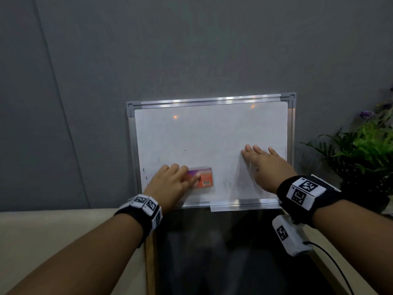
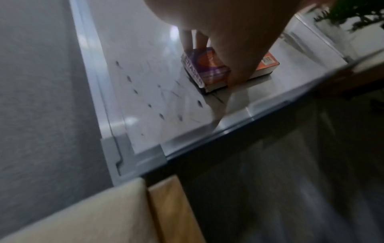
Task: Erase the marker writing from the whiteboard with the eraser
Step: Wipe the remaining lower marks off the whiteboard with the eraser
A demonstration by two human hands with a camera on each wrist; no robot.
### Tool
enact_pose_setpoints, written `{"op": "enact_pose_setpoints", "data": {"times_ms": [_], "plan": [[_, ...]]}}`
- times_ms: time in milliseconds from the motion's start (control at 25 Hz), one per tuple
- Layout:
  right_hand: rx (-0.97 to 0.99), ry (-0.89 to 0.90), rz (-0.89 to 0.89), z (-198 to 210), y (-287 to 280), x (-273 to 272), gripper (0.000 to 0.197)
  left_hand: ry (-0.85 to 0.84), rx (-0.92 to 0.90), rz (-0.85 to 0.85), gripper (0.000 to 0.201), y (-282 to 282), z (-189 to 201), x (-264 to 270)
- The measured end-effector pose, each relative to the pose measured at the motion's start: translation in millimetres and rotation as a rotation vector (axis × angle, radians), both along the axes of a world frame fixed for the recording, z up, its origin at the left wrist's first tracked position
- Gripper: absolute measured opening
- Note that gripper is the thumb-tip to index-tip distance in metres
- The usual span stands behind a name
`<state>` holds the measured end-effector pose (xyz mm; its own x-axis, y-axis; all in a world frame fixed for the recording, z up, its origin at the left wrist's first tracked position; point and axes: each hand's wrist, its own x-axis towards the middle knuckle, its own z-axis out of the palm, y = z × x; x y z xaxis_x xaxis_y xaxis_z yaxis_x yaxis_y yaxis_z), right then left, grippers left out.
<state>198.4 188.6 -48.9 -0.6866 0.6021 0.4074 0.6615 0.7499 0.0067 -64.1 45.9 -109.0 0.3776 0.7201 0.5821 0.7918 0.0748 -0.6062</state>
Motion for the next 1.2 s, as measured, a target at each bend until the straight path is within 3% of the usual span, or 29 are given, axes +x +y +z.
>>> {"op": "enact_pose_setpoints", "data": {"times_ms": [120, 240, 480, 880, 1080, 1200], "plan": [[-0.008, -0.004, -0.006, 0, 2, -1, 0.073, 0.126, -0.083, -0.019, 0.057, 1, -22, 5], [0.006, -0.029, -0.006, 1, 4, -2, 0.073, 0.139, -0.083, -0.018, 0.059, 4, -19, 5], [0.102, 0.135, 0.003, 12, 9, 5, 0.059, -0.101, 0.127, 0.033, 0.064, -8, 14, -11], [0.108, 0.036, -0.066, 3, 11, 1, 0.061, 0.081, -0.158, 0.045, 0.071, -26, -30, -31], [0.118, 0.030, -0.076, 2, 11, -3, 0.062, -0.029, 0.172, 0.069, 0.062, -14, 40, -36], [0.118, 0.029, -0.084, 2, 9, -2, 0.061, -0.038, 0.166, 0.114, 0.067, -16, 52, -37]]}}
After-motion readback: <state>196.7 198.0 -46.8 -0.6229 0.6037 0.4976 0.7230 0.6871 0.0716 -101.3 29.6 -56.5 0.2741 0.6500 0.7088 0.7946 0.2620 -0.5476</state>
